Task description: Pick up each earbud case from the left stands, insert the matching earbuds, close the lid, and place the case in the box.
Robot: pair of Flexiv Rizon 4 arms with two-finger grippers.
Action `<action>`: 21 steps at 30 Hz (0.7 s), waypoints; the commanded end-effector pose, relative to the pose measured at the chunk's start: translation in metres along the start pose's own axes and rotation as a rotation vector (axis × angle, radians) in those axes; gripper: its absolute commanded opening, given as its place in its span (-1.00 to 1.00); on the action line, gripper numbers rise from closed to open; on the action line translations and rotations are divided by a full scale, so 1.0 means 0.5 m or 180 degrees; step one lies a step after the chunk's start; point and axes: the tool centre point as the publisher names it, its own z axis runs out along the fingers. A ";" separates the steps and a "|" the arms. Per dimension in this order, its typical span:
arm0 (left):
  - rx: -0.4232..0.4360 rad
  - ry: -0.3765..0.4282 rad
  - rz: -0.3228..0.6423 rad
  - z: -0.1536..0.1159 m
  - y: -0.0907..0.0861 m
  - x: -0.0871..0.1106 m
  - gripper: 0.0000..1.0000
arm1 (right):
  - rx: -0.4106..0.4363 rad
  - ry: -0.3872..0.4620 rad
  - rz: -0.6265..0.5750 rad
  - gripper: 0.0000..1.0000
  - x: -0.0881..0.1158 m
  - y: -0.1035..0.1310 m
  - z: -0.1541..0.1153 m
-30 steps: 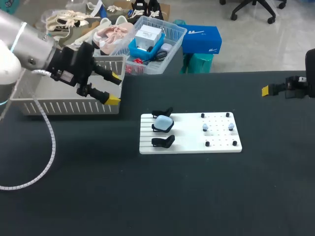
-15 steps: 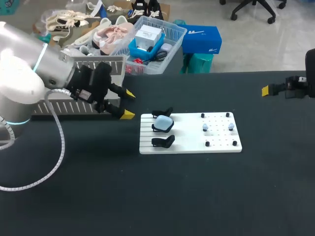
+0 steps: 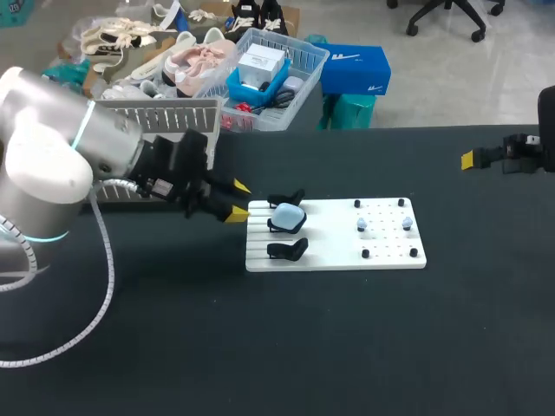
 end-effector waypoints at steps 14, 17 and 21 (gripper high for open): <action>-0.0004 -0.0136 -0.0012 0.059 -0.001 -0.001 0.18 | -0.0010 -0.0001 -0.0003 1.00 0.000 -0.002 0.001; 0.0003 -0.0133 -0.0020 0.066 -0.001 0.000 0.04 | -0.0010 -0.0001 -0.0003 1.00 0.000 -0.002 0.001; -0.0003 -0.0114 -0.0022 0.079 0.000 0.005 -0.04 | -0.0010 -0.0001 -0.0003 1.00 0.000 -0.002 0.001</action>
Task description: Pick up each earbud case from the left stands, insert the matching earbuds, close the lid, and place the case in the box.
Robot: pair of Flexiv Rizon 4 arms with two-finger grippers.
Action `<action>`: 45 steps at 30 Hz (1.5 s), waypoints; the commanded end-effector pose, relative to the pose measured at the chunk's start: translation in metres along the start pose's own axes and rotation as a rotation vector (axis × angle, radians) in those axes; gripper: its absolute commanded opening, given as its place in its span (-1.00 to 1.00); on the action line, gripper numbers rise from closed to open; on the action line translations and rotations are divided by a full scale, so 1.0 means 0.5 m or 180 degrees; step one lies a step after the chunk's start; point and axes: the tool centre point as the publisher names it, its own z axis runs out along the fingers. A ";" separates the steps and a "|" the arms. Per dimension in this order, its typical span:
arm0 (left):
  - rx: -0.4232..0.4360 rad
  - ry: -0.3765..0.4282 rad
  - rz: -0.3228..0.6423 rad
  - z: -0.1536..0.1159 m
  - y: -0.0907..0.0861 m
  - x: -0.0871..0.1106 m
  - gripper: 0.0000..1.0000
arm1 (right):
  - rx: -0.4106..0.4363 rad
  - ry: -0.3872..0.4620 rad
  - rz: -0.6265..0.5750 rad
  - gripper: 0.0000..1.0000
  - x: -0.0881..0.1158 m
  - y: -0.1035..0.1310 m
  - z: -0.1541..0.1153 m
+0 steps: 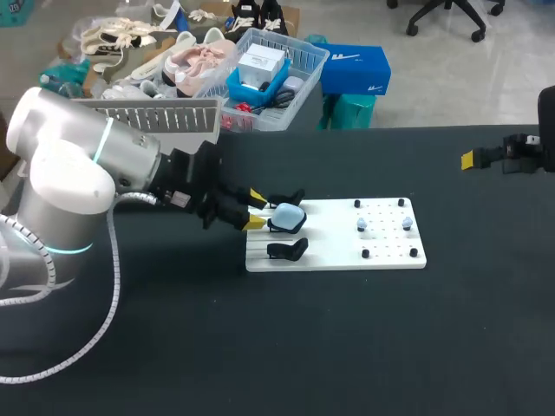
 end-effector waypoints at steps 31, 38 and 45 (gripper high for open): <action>-0.0123 -0.0010 -0.0059 0.057 0.023 0.007 -0.09 | -0.0010 -0.0001 -0.0003 1.00 0.000 -0.002 0.001; -0.0115 -0.0020 -0.0070 0.062 0.023 0.003 -0.10 | -0.0010 -0.0001 -0.0003 1.00 0.000 -0.002 0.001; -0.0097 -0.0029 -0.0065 0.067 0.020 -0.002 -0.10 | -0.0010 -0.0001 -0.0003 1.00 0.000 -0.002 0.001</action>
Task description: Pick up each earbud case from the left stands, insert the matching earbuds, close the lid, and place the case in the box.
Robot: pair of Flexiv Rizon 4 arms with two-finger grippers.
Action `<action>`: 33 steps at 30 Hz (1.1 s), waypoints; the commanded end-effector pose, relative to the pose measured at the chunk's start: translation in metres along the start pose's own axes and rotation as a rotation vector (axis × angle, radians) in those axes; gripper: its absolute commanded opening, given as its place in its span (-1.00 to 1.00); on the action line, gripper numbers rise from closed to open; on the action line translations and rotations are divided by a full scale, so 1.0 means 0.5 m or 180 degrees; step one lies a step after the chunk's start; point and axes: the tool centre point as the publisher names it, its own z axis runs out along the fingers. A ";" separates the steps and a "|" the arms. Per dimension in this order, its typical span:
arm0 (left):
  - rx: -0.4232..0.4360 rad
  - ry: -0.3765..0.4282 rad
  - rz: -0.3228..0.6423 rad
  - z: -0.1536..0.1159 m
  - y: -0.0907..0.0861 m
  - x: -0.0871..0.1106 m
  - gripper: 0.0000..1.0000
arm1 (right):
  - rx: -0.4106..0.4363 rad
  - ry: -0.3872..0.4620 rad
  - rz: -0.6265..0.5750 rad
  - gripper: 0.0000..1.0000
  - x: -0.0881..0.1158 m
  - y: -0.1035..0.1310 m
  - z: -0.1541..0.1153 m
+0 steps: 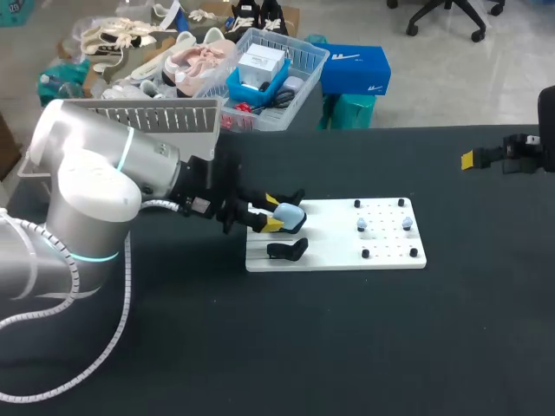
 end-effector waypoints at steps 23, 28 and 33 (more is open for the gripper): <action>-0.0006 0.0029 -0.0066 0.017 0.007 0.005 -0.18 | -0.0010 -0.0001 -0.0003 1.00 0.000 -0.002 0.001; -0.0010 0.0039 -0.0080 0.019 0.007 0.007 -0.18 | -0.0010 -0.0001 -0.0003 1.00 0.000 -0.002 0.001; -0.0017 0.0028 -0.0083 0.021 0.008 0.004 -0.19 | -0.0010 -0.0001 -0.0003 1.00 0.000 -0.002 0.001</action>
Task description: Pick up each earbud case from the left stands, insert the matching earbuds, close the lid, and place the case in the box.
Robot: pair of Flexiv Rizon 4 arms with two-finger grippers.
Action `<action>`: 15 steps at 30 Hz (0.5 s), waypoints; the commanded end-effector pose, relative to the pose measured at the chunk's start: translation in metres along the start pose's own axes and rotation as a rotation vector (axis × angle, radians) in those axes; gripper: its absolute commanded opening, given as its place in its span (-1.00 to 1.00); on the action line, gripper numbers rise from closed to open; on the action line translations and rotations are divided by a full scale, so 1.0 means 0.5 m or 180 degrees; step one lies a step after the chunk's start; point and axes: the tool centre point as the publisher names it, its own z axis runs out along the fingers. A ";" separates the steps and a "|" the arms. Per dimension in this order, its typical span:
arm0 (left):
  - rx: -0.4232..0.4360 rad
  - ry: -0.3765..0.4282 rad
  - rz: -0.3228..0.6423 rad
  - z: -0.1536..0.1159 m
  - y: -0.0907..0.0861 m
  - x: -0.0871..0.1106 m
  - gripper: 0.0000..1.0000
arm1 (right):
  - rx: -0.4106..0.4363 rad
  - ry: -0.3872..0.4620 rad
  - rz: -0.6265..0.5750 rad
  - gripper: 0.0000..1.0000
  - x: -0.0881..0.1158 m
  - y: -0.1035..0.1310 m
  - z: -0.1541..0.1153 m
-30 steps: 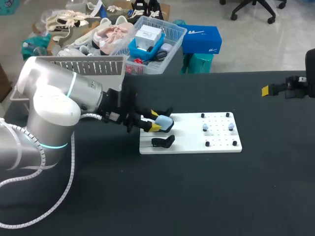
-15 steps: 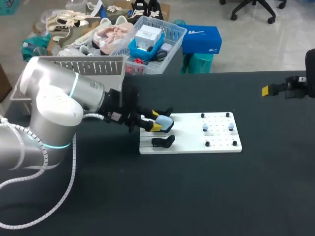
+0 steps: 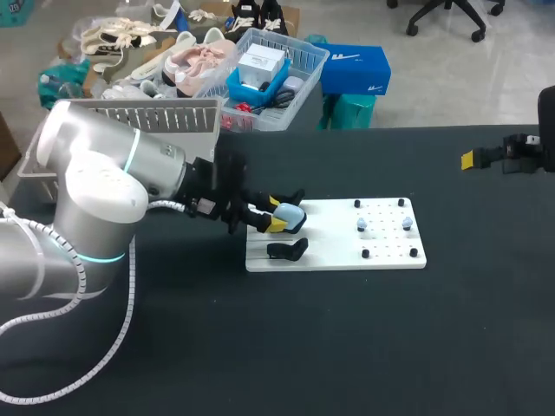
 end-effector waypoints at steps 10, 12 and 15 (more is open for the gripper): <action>0.0000 -0.0012 -0.0012 0.006 0.001 -0.003 -1.00 | -0.0010 -0.0001 -0.0003 1.00 0.000 -0.002 0.001; -0.0011 -0.0031 -0.0031 0.003 0.003 -0.007 -1.00 | -0.0010 -0.0001 -0.0003 1.00 0.000 -0.002 0.001; -0.0039 -0.0111 -0.0048 -0.011 0.005 -0.021 -1.00 | -0.0010 -0.0001 -0.0003 1.00 0.000 -0.002 0.001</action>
